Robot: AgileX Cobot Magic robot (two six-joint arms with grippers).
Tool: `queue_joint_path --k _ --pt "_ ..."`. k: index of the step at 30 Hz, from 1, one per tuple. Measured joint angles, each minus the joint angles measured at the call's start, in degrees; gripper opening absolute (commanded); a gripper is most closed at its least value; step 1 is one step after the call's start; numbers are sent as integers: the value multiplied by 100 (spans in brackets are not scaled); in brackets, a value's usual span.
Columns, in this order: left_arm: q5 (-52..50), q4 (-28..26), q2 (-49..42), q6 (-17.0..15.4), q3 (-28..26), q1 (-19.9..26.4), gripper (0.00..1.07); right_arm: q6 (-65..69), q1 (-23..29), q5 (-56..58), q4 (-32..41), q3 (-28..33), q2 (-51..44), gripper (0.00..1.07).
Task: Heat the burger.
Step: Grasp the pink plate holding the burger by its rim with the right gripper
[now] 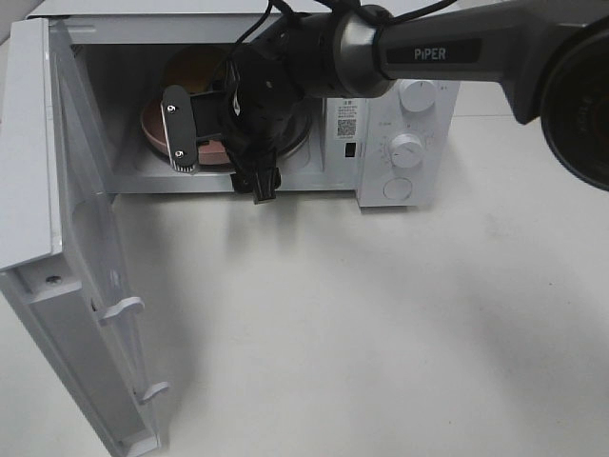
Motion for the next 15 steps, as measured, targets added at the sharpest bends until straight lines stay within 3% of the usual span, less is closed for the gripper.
queue_joint_path --k 15 --pt "0 0 0 0 0 0 98 103 -6 -23 6 -808 619 83"
